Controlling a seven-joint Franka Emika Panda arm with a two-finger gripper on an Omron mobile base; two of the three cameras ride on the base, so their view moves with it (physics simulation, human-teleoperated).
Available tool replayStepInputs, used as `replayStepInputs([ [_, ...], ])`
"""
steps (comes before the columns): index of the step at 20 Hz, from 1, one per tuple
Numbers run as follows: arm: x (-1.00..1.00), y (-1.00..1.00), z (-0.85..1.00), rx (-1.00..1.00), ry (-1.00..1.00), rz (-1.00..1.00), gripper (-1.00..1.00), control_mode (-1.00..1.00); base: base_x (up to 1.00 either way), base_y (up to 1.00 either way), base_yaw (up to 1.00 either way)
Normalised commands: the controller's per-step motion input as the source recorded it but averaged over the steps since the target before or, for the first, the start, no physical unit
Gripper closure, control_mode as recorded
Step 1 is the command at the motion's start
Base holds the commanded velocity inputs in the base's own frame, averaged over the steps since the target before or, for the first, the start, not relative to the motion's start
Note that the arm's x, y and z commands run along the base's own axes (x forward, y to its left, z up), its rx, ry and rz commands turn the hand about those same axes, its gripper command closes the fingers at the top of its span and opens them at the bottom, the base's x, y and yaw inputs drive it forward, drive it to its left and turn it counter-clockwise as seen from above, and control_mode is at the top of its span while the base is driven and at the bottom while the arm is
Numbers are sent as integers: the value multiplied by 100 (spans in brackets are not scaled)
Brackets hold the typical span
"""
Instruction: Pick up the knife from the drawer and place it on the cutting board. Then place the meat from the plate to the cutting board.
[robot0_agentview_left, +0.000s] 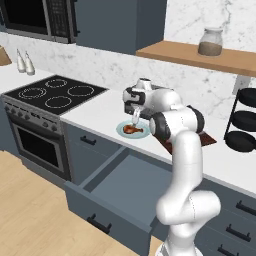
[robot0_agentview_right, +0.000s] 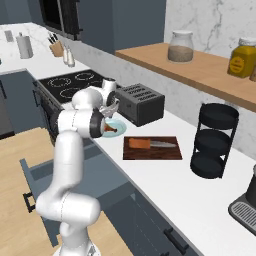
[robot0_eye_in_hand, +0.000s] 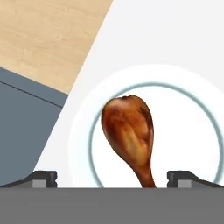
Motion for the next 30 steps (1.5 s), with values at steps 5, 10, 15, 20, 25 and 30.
replayStepInputs([
  [5,50,0,-13,-6,20,6,-100,-100,0,0,0],
  [10,16,6,-26,-2,16,7,-100,-100,0,0,0],
  [15,-10,27,-17,0,0,12,-100,-100,0,0,0],
  [20,-27,26,-29,0,0,12,-100,-100,0,0,0],
  [25,-33,0,-46,0,-7,3,-100,-100,0,0,0],
  [30,-24,0,-57,0,-17,0,-100,-100,0,0,0],
])
